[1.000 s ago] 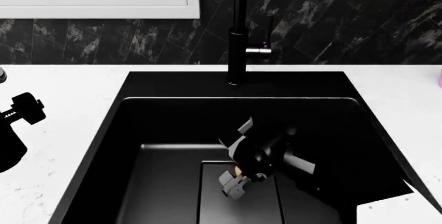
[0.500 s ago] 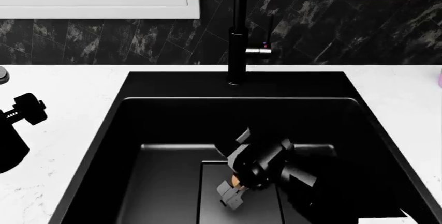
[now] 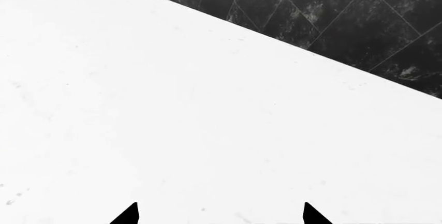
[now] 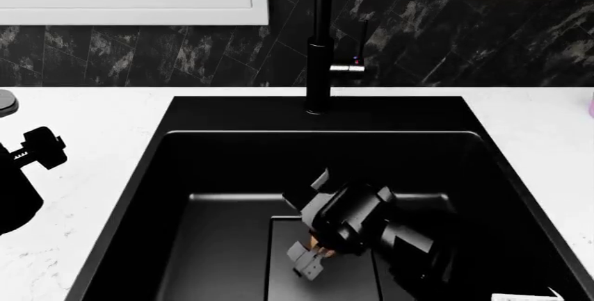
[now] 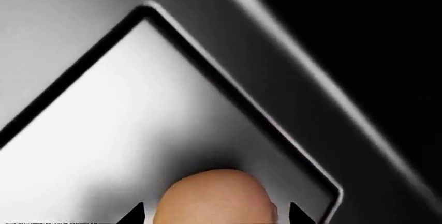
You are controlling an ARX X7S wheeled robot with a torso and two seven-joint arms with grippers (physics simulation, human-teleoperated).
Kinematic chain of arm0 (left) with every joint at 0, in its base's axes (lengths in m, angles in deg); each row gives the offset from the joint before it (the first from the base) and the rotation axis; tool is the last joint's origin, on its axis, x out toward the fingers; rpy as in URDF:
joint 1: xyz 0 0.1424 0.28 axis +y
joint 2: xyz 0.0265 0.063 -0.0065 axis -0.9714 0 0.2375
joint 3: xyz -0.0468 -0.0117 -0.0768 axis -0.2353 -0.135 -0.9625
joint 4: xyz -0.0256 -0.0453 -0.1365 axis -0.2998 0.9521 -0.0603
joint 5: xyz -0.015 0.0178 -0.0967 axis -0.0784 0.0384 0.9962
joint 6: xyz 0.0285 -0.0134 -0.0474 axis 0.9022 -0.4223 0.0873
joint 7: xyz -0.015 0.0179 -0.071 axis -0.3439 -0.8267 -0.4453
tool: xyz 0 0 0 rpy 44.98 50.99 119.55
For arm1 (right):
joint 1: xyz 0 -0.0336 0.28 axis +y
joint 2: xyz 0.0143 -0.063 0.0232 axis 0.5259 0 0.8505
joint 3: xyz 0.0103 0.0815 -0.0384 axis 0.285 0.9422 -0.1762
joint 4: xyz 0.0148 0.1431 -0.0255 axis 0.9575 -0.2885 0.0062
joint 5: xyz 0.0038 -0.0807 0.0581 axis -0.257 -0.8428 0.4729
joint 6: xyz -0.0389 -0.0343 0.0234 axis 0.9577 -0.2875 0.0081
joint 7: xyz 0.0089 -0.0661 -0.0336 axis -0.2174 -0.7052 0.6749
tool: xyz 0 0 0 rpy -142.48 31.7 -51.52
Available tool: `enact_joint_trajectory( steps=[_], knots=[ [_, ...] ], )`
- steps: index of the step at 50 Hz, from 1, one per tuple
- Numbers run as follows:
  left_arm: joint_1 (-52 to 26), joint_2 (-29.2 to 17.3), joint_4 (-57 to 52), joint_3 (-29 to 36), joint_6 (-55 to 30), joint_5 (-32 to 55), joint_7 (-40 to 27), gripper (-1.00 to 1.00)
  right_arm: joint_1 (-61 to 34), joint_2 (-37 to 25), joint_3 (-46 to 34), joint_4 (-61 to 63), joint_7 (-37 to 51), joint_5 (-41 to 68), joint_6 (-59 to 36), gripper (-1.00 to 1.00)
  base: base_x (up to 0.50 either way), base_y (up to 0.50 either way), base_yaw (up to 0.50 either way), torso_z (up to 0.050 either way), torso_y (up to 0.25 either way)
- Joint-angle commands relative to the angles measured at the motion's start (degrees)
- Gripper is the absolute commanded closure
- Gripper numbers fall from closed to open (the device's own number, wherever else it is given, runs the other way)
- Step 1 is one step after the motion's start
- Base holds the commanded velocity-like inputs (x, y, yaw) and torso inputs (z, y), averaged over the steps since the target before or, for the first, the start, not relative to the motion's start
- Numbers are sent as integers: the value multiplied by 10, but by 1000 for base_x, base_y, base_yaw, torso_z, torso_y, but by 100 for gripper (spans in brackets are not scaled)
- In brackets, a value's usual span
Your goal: Pick the kiwi from the counter and place it in the sink. Then turn on the sink faucet.
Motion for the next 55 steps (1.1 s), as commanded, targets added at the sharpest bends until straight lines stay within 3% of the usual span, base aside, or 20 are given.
enact_joint_trajectory(
  steps=[1, 7, 15, 23, 29, 47, 55],
  knots=[
    [-5, 3, -1, 3, -5, -3, 0, -100, -31, -63, 38, 150, 85, 31, -37, -100, 0, 0, 0, 0, 0],
    [-1, 0, -7, 1, -5, 0, -2, -100, -65, -121, 88, 265, 156, 83, -66, -100, 0, 0, 0, 0, 0],
    [3, -3, -6, -1, -4, 2, -1, -100, -56, -154, 109, 298, 196, 104, -66, -100, 0, 0, 0, 0, 0],
    [5, 0, 0, -1, 1, -3, 4, -100, -55, -278, 216, 504, 416, 266, -92, -100, 0, 0, 0, 0, 0],
    [2, -2, -8, -3, -3, 2, 1, -100, -96, -345, 284, 530, 474, 346, -78, -100, 0, 0, 0, 0, 0],
    [0, -8, -17, -8, -9, 7, -3, -100, -159, -389, 319, 525, 578, 443, -80, -100, 0, 0, 0, 0, 0],
    [2, -4, -14, -6, -6, 3, -2, -100, -145, -398, 338, 511, 587, 399, -24, -100, 0, 0, 0, 0, 0]
  ],
)
